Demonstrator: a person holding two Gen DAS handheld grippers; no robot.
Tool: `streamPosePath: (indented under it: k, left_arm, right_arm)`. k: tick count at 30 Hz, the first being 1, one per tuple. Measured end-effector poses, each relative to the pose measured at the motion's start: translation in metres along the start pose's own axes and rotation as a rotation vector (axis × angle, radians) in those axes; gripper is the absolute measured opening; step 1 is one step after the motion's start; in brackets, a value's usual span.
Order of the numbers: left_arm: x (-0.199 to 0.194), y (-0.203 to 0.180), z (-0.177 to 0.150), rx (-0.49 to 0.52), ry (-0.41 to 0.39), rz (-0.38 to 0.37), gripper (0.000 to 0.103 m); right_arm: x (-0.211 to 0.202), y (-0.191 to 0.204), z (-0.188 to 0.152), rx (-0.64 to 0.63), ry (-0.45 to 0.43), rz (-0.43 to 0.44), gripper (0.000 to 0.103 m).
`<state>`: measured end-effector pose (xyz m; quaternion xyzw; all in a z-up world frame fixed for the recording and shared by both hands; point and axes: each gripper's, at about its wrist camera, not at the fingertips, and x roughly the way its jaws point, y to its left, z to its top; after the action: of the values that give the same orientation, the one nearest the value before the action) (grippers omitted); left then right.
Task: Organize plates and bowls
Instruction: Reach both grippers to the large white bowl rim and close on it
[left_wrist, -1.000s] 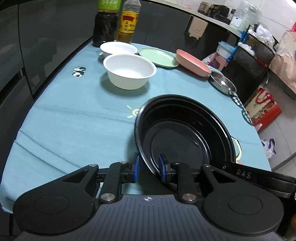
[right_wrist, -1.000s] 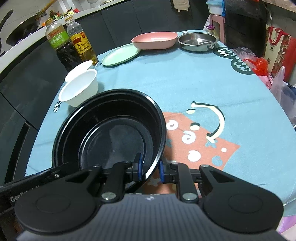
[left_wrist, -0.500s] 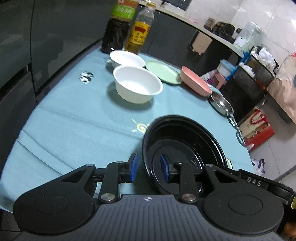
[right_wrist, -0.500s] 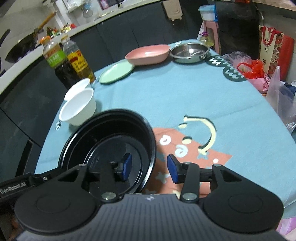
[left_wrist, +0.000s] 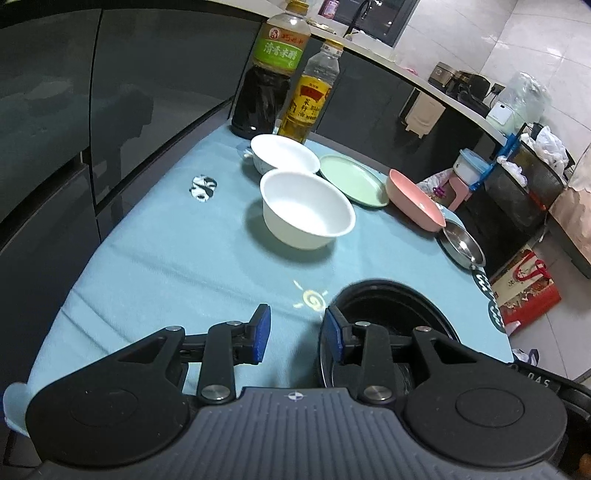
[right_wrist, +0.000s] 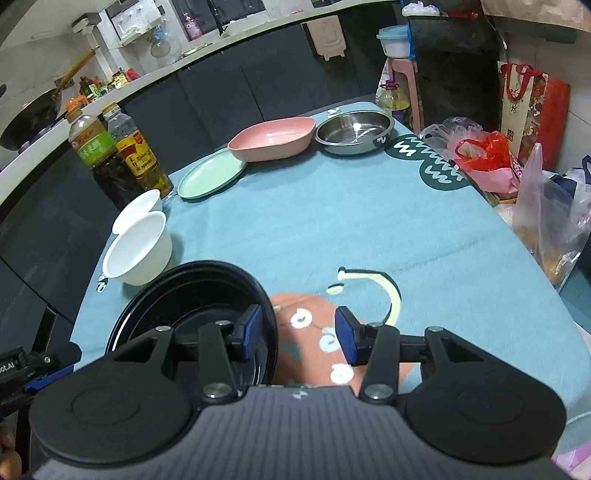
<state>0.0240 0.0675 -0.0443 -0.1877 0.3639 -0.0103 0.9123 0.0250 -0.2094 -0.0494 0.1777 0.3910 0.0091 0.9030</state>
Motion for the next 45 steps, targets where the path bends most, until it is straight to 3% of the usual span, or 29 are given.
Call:
streamPosePath:
  k: [10,14,20,32,45]
  left_arm:
    - [0.019,0.008,0.023,-0.021,-0.019,0.070,0.030]
    - [0.025,0.016,0.033,-0.039,-0.008,0.089,0.030]
    - [0.032,0.027,0.049,-0.043,-0.060,0.130,0.031]
    - [0.072,0.033,0.083,-0.053,-0.053,0.106,0.031]
    - [0.099,0.024,0.098,-0.012,-0.021,0.097,0.031]
  right_arm:
    - [0.010,0.024,0.032,-0.090,-0.046,0.000,0.042]
    - [0.026,0.038,0.042,-0.110,-0.016,0.009,0.042]
    - [0.048,0.074,0.053,-0.184,0.005,0.043,0.042]
    - [0.084,0.114,0.065,-0.306,0.056,0.016,0.042]
    - [0.117,0.139,0.080,-0.314,0.122,0.028,0.042]
